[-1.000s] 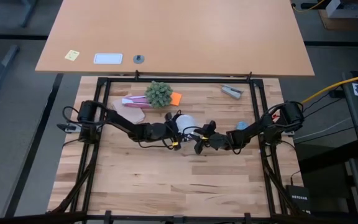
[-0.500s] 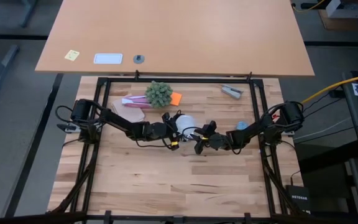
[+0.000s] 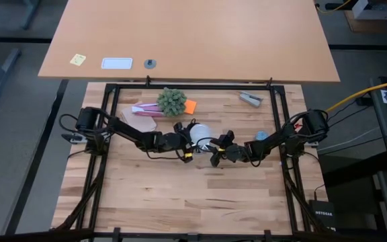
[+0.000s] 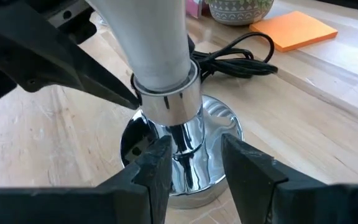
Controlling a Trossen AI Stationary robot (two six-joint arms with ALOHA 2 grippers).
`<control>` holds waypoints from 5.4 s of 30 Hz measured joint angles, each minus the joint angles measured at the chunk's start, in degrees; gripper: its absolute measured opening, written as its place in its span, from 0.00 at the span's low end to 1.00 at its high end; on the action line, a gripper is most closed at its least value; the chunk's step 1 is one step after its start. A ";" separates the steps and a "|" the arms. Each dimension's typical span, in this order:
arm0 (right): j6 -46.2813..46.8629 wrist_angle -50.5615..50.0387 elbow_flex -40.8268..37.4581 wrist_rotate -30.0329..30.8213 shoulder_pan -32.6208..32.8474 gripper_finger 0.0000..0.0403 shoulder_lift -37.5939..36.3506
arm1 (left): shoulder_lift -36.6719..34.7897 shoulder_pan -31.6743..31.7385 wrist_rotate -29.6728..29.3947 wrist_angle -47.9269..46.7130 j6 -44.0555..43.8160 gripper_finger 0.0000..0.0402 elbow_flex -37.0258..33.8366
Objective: Screw lightbulb
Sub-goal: Remove the lightbulb from the lamp
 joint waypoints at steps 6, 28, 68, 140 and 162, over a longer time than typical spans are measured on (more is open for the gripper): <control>0.00 -0.10 0.00 -0.02 0.00 0.35 0.00 | -5.26 -0.48 0.00 -1.57 -0.63 0.64 -3.19; 0.10 -1.22 0.04 -1.09 -0.01 0.35 0.00 | -9.45 -4.79 0.06 38.68 -17.50 0.64 -27.32; 0.15 -1.40 0.04 -1.08 -0.07 0.35 0.00 | 14.20 -0.75 2.99 50.79 -3.30 0.64 -8.31; 10.55 -8.98 1.55 6.72 3.10 0.35 -0.83 | 14.70 0.14 3.24 47.86 -2.48 0.38 -5.51; 14.57 -3.23 1.53 -9.04 -6.20 0.35 5.66 | 14.57 -2.21 3.54 45.76 -2.02 0.38 -5.41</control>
